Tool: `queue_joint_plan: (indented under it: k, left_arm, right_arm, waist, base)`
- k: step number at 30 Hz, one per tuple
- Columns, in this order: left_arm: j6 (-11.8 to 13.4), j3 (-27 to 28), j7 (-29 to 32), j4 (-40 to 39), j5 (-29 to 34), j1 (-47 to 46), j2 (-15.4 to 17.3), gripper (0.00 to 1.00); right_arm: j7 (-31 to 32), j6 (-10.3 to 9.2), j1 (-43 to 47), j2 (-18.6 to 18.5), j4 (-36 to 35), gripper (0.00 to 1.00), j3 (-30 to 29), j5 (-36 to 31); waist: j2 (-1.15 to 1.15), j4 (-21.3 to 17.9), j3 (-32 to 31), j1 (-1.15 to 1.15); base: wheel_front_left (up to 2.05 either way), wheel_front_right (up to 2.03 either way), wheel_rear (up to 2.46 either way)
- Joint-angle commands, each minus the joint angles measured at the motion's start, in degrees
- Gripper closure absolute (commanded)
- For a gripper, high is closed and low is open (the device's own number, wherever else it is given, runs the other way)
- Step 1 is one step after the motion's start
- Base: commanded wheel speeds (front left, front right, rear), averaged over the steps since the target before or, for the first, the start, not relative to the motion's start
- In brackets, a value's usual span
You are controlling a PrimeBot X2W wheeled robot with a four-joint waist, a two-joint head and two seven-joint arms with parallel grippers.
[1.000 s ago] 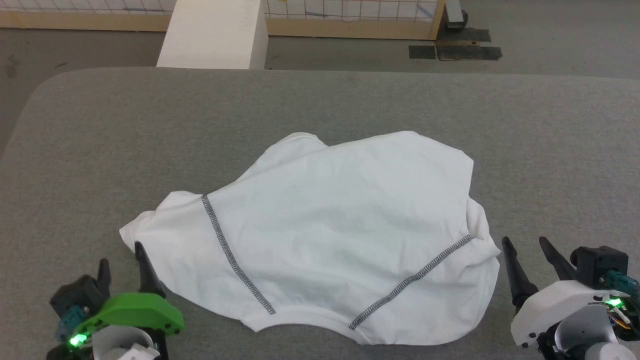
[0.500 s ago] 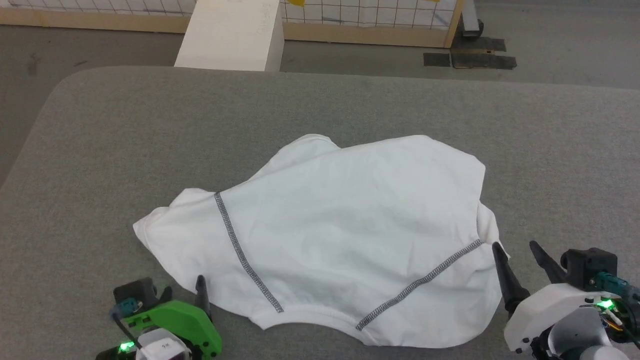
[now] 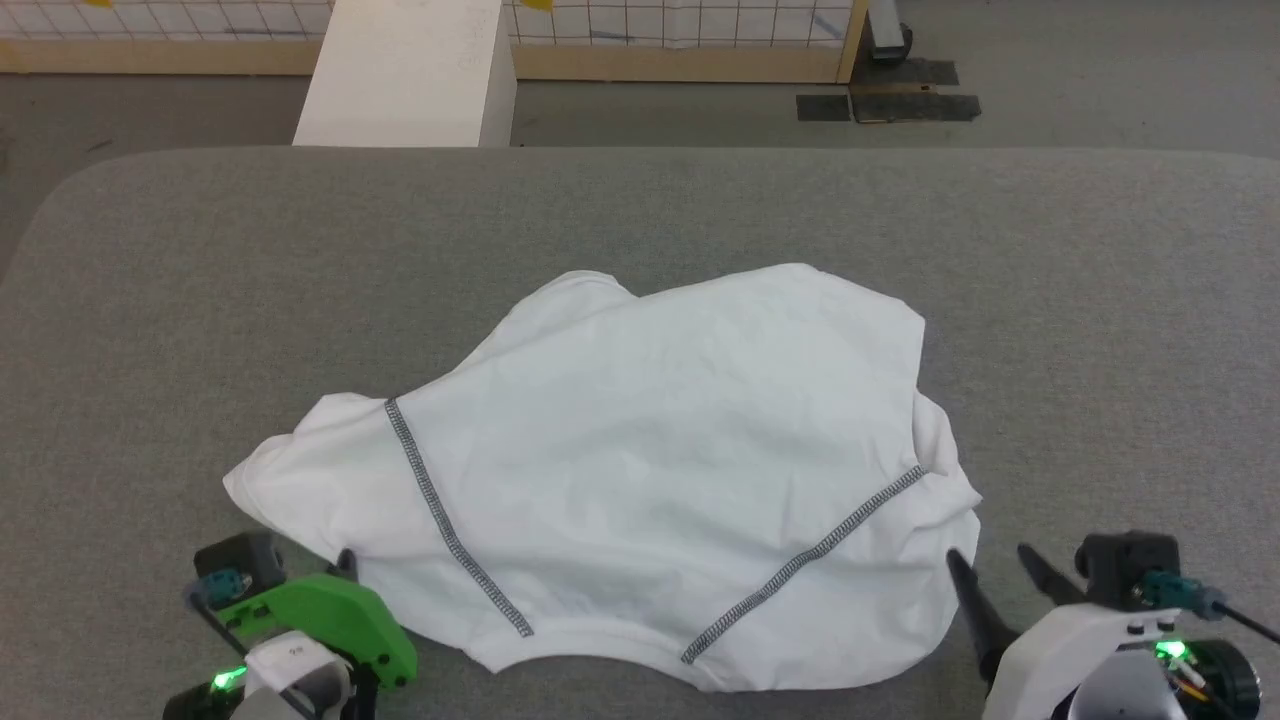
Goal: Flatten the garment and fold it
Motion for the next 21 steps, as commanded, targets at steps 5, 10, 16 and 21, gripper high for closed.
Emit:
queue_joint_plan:
  k: [5, 10, 16, 21]
  left_arm:
    - [2.50, 2.42, -5.16, -1.40, 0.90, 3.52, 1.05, 1.00]
    - [2.36, 3.16, -6.81, -1.89, 0.48, 4.78, 1.34, 1.00]
    - [1.58, 2.50, -6.90, -1.89, 0.10, 4.61, 1.01, 1.00]
    - [0.74, 1.68, -7.18, -1.51, 0.02, 3.46, 0.65, 1.00]
  right_arm:
    - [5.02, -0.09, 4.45, 0.03, -2.96, 0.00, 2.73, 1.16]
    - [7.89, -0.09, 5.56, 0.03, -2.81, 0.00, 4.16, 1.82]
    - [9.41, -0.09, 3.49, 0.03, 0.37, 0.00, 7.80, 2.50]
    - [11.68, -0.09, 1.26, 0.03, 3.77, 0.00, 9.94, 2.04]
  waist:
    - [0.00, 0.67, -0.58, 0.00]
    - [0.00, 1.25, -0.44, 0.00]
    - [0.00, 2.29, 0.61, 0.00]
    - [0.00, 3.24, 1.90, 0.00]
  base:
    - [0.00, 0.00, 0.00]
    - [0.00, 0.00, 0.00]
    - [0.00, 0.00, 0.00]
    - [0.00, 0.00, 0.00]
